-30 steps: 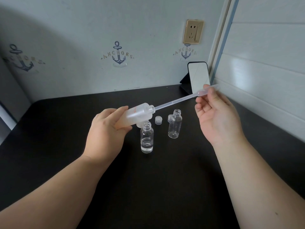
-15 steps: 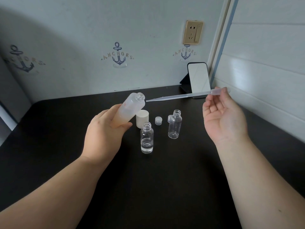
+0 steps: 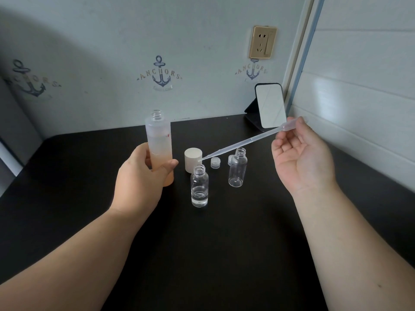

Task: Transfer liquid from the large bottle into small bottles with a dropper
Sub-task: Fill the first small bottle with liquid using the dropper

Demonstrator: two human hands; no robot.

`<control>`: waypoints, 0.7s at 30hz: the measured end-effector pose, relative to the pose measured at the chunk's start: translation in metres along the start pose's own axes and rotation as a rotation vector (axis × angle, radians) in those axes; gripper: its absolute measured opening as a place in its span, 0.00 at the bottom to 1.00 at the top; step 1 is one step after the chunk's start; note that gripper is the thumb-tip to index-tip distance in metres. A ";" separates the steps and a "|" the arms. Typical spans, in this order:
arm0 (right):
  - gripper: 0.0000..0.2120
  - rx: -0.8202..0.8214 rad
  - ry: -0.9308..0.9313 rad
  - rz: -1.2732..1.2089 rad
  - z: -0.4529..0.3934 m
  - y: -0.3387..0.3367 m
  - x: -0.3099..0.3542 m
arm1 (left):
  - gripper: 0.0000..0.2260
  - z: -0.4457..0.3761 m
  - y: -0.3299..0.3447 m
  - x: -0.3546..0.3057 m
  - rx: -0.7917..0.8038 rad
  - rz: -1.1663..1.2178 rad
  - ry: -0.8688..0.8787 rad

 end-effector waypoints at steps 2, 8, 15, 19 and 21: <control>0.05 0.006 0.001 0.004 0.000 0.000 0.000 | 0.24 0.000 -0.001 0.000 0.004 0.005 -0.014; 0.10 0.026 0.012 0.040 -0.001 0.000 -0.001 | 0.29 0.001 0.000 -0.003 0.019 0.032 -0.034; 0.08 0.037 0.018 0.028 -0.001 0.000 -0.002 | 0.14 0.017 -0.016 -0.017 -0.193 0.115 0.057; 0.06 0.036 0.019 0.027 0.000 0.001 -0.001 | 0.08 0.029 -0.016 -0.026 -0.171 0.064 0.204; 0.06 0.034 0.020 0.024 0.000 0.001 -0.001 | 0.07 0.032 -0.013 -0.029 -0.085 0.067 0.287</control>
Point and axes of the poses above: each hand's wrist, its own z-axis away from the middle knuckle, its own y-axis out of the palm, x = y × z, the point moved 3 cm from there along -z, towards the middle knuckle, and after that the axes turned 11 degrees about x, right-handed, at the moved point
